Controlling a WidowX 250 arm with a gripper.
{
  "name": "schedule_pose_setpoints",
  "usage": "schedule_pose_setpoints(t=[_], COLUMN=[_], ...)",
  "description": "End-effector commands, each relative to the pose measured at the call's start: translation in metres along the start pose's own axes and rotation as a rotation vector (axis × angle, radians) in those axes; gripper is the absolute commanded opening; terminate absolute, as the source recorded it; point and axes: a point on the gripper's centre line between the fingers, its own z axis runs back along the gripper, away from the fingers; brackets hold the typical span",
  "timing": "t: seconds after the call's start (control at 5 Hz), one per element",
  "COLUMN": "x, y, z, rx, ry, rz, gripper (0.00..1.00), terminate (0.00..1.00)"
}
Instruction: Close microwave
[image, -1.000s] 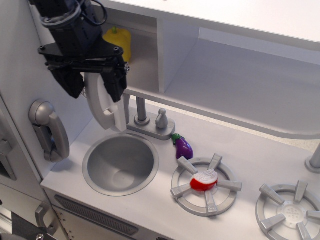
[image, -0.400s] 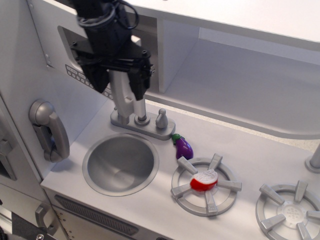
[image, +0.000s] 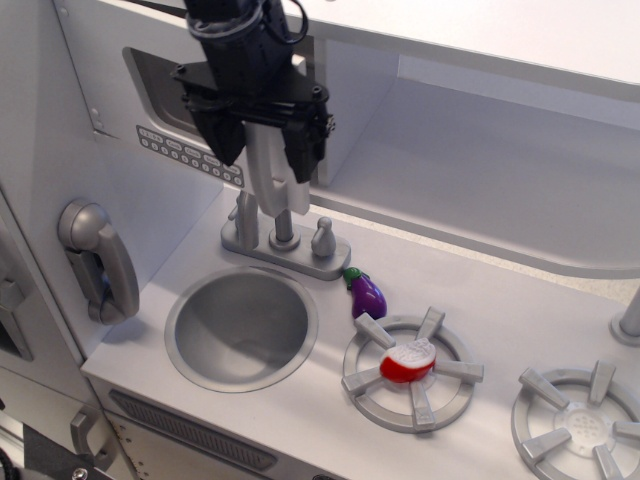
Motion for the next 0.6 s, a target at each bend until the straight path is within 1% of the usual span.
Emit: schedule_pose_setpoints(t=[0.0, 0.2, 0.4], x=[0.024, 0.034, 0.039], y=[-0.008, -0.007, -0.007], z=[0.009, 0.009, 0.012], rx=[0.003, -0.005, -0.011], ry=[-0.182, -0.279, -0.351], rz=[-0.034, -0.029, -0.043], gripper=[1.0, 1.0, 1.0], terminate=[0.0, 0.0, 0.0])
